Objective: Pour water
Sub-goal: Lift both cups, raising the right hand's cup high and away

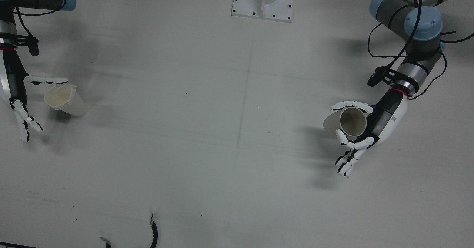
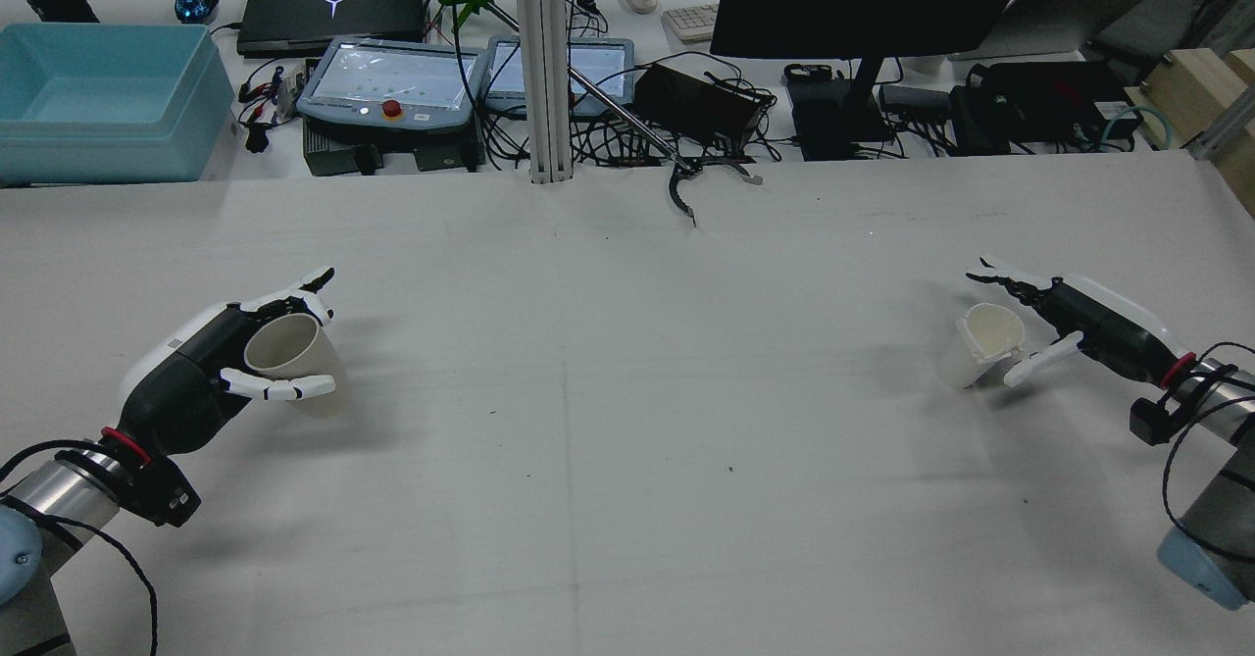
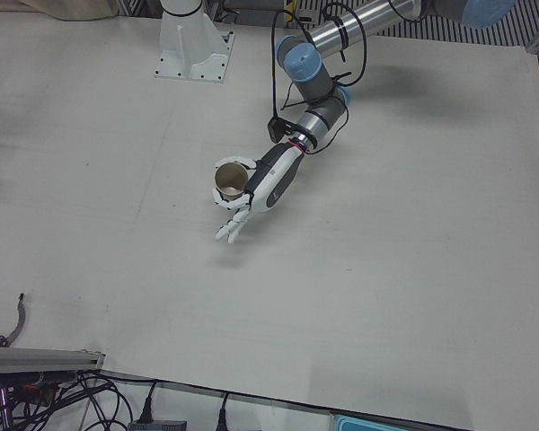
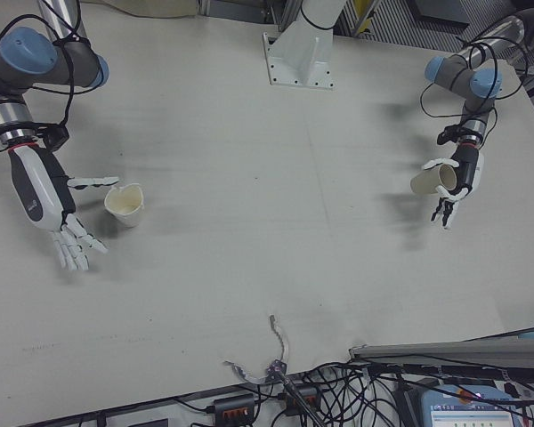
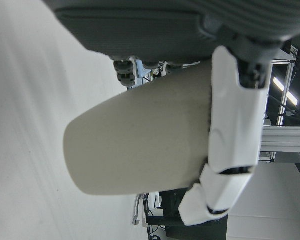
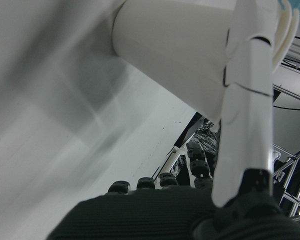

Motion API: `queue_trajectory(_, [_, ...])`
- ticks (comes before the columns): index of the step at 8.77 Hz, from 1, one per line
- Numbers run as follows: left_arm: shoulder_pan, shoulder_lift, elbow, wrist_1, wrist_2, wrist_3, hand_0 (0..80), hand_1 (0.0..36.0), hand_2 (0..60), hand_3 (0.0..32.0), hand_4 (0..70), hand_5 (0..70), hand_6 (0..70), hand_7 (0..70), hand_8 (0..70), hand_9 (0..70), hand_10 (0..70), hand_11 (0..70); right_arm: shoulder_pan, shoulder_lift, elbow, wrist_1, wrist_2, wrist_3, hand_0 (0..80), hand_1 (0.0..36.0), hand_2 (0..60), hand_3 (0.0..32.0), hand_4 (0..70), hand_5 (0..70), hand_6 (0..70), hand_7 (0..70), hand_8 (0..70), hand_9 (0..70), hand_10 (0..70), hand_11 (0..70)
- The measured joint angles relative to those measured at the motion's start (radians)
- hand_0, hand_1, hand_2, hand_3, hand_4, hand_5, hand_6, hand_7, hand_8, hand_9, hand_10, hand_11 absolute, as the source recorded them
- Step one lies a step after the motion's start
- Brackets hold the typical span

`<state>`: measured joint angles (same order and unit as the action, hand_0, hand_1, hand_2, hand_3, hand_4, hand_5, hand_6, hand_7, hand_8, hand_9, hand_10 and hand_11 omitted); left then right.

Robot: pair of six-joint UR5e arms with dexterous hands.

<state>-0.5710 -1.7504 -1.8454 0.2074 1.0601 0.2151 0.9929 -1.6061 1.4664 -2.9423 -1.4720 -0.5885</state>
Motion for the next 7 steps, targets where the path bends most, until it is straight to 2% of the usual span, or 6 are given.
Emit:
queue_trajectory(1, [-0.002, 0.003, 0.001, -0.001, 0.0, -0.003, 62.9, 36.0, 60.0, 0.0, 53.1, 70.0, 3.4, 8.9, 1.0, 0.3, 5.5, 10.7, -0.029, 0.0, 0.009, -0.006, 0.02, -0.003, 69.6, 27.0, 0.2, 0.0, 9.6, 15.8, 4.7, 8.8, 1.5, 0.9, 0.0, 2.2])
queue_trajectory(3, [-0.006, 0.008, 0.001, -0.004, 0.001, -0.005, 63.1, 36.0, 60.0, 0.0, 52.8, 70.0, 3.5, 9.1, 1.0, 0.4, 5.5, 10.6, -0.077, 0.0, 0.025, -0.013, 0.057, -0.006, 80.0, 34.2, 16.0, 0.0, 29.1, 24.9, 14.4, 21.6, 4.8, 5.7, 6.8, 13.2])
queue_trajectory(4, [-0.007, 0.009, 0.001, -0.004, 0.001, -0.005, 63.2, 36.0, 60.0, 0.0, 52.9, 70.0, 3.7, 9.1, 0.9, 0.4, 5.5, 10.6, -0.087, 0.0, 0.034, -0.019, 0.074, -0.006, 80.0, 36.0, 26.3, 0.0, 40.5, 53.1, 37.9, 42.7, 21.5, 26.4, 19.1, 31.3])
queue_trajectory(5, [-0.009, 0.009, 0.002, -0.005, 0.001, -0.006, 63.5, 36.0, 60.0, 0.0, 52.9, 70.0, 3.6, 9.1, 1.0, 0.4, 5.5, 10.7, -0.094, 0.0, 0.043, -0.033, 0.089, -0.005, 80.0, 36.0, 35.9, 0.0, 42.8, 66.0, 50.5, 54.4, 35.3, 43.7, 32.8, 50.0])
queue_trajectory(6, [-0.009, 0.009, 0.002, -0.005, 0.001, -0.006, 63.3, 36.0, 60.0, 0.0, 52.5, 70.0, 3.5, 9.0, 1.0, 0.4, 5.5, 10.7, -0.099, 0.0, 0.05, -0.056, 0.098, -0.005, 80.0, 36.0, 41.6, 0.0, 42.0, 70.0, 56.9, 60.3, 43.2, 53.5, 43.2, 63.8])
queue_trajectory(7, [-0.01, 0.009, 0.002, -0.005, 0.001, -0.005, 64.2, 36.0, 60.0, 0.0, 53.2, 70.0, 3.9, 9.3, 1.0, 0.4, 5.5, 10.7, -0.102, 0.0, 0.054, -0.071, 0.103, -0.004, 80.0, 36.0, 47.4, 0.0, 39.1, 68.2, 56.7, 59.7, 44.8, 55.3, 45.7, 67.7])
